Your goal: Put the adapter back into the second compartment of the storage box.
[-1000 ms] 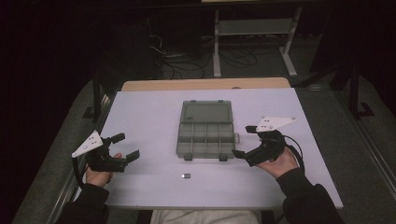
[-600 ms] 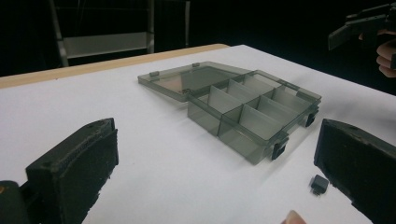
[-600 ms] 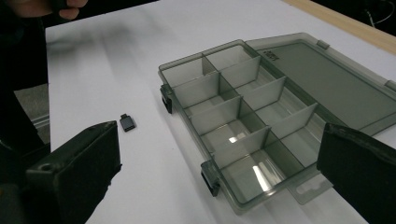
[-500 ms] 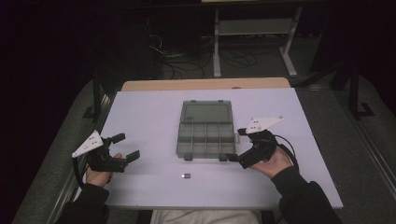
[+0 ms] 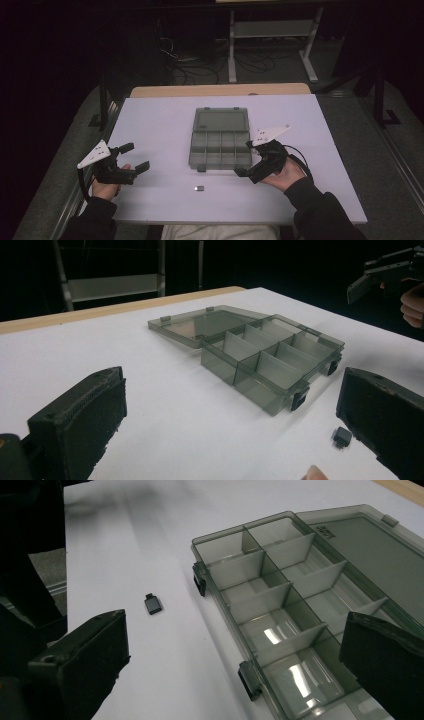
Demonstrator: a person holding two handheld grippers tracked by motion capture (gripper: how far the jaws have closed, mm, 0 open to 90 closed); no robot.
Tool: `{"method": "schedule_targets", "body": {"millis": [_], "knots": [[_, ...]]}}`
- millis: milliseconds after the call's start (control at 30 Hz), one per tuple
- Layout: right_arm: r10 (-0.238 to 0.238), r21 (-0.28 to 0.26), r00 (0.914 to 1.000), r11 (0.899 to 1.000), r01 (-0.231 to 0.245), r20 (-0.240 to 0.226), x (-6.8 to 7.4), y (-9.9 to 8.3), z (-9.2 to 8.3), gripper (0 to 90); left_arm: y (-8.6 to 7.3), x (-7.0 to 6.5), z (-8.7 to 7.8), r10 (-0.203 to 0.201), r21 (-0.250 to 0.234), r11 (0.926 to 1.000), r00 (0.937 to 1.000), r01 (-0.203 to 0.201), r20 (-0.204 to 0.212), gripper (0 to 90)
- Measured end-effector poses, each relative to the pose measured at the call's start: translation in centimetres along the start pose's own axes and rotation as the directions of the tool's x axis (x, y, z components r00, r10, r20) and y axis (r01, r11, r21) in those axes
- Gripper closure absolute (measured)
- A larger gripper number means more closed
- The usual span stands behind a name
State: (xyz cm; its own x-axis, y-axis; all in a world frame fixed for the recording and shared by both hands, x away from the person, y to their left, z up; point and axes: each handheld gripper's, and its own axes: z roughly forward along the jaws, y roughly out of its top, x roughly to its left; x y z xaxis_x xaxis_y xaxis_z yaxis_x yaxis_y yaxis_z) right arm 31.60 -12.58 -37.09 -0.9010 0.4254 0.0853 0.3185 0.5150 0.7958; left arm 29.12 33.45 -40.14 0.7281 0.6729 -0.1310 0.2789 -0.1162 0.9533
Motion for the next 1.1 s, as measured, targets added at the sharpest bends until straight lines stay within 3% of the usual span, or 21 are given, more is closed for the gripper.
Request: {"method": "schedule_targets", "body": {"millis": [467,1100], "knots": [[-0.069,0.064,0.9949,0.995,0.074,-0.073,1.4,1.6,3.0,0.0,0.0,0.0,0.0,0.005,0.002,1.0,1.0,-0.005,0.002,0.0],[-0.114,0.12,0.983,0.984,0.131,-0.144,2.5,2.5,5.8,0.4,0.0,0.0,0.0,0.007,0.003,1.0,1.0,-0.007,0.005,0.0]]}}
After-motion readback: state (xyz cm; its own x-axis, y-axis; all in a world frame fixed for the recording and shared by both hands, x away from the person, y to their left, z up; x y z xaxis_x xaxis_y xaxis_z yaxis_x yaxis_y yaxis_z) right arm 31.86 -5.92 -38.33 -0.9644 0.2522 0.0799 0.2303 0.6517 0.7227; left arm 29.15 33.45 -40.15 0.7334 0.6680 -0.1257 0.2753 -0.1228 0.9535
